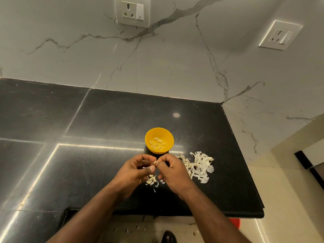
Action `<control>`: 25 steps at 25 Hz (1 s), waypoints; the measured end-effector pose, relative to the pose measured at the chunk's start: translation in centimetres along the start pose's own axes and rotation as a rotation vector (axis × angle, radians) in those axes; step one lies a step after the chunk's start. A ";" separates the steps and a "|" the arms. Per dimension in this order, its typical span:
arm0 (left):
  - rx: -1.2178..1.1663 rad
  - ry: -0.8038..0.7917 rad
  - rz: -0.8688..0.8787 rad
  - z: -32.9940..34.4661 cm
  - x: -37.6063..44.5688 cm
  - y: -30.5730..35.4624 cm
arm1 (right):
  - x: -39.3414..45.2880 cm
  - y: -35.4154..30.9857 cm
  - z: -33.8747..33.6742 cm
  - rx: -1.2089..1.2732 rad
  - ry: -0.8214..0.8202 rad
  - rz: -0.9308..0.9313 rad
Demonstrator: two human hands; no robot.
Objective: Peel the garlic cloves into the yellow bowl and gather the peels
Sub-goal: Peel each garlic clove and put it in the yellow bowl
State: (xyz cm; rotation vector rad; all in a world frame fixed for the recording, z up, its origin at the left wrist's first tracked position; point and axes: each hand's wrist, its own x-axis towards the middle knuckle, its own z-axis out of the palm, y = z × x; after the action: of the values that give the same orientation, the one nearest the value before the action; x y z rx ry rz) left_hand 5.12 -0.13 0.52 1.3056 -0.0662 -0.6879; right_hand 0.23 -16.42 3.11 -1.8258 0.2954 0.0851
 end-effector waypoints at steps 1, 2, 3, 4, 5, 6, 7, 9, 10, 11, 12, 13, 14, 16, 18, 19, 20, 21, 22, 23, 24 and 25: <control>0.066 0.011 0.028 0.0 -0.1 0.0 | 0.0 -0.1 0.0 -0.003 -0.002 0.009; 0.115 0.023 0.055 0.1 -0.1 0.0 | -0.1 -0.2 -0.1 0.000 -0.010 0.015; 0.149 0.035 0.079 0.1 -0.2 0.0 | -0.2 -0.3 -0.1 0.004 -0.020 0.019; 0.170 0.042 0.094 0.2 -0.2 0.1 | -0.3 -0.3 -0.1 0.005 -0.027 0.021; 0.180 0.048 0.106 0.3 -0.2 0.2 | -0.3 -0.4 -0.1 0.001 -0.031 0.022; 0.180 0.054 0.117 0.4 -0.2 0.2 | -0.4 -0.4 -0.2 -0.008 -0.030 0.023; 0.174 0.056 0.129 0.4 -0.2 0.1 | -0.4 -0.4 -0.2 -0.019 -0.027 0.025; 0.152 0.067 0.146 0.6 -0.2 0.0 | -0.3 -0.5 -0.3 -0.043 -0.015 0.033; 0.133 0.071 0.146 0.7 -0.3 -0.1 | -0.2 -0.4 -0.3 -0.057 -0.011 0.036; 0.112 0.074 0.144 0.8 -0.3 -0.2 | -0.2 -0.4 -0.3 -0.076 -0.010 0.038; 0.089 0.077 0.141 0.9 -0.3 -0.2 | -0.2 -0.3 -0.4 -0.100 -0.011 0.037; 0.063 0.081 0.139 1.0 -0.3 -0.2 | -0.2 -0.1 -0.4 -0.134 -0.010 0.040; 0.033 0.087 0.135 1.1 -0.4 -0.2 | -0.2 0.2 -0.6 -0.177 -0.009 0.047; -0.040 0.103 0.124 1.1 -0.3 -0.2 | -0.1 0.8 -1.1 -0.274 -0.005 0.092; -0.108 0.117 0.117 0.8 -0.1 0.0 | 0.0 1.3 -1.9 -0.348 0.040 0.141; -0.119 0.121 0.112 0.7 0.1 0.1 | 0.0 1.5 -2.4 -0.360 0.080 0.156; -0.118 0.126 0.105 0.6 0.2 0.1 | 0.0 1.6 -3.0 -0.365 0.121 0.165; -0.113 0.132 0.097 0.5 0.3 0.0 | 0.0 1.6 -3.5 -0.376 0.157 0.166; -0.107 0.136 0.089 0.4 0.3 -0.1 | 0.1 1.6 -4.0 -0.395 0.188 0.161; -0.100 0.139 0.077 0.4 0.3 -0.2 | 0.2 1.6 -4.5 -0.417 0.210 0.156; -0.092 0.141 0.063 0.5 0.3 -0.3 | 0.2 1.6 -4.8 -0.437 0.224 0.149; -0.087 0.142 0.050 0.5 0.3 -0.4 | 0.2 1.5 -5.1 -0.450 0.228 0.138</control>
State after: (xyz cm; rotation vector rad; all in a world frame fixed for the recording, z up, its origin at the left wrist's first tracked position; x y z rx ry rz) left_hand 4.94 -0.73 0.21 1.2617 0.0460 -0.5483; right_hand -0.41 -21.72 3.02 -2.2640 0.6012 0.0411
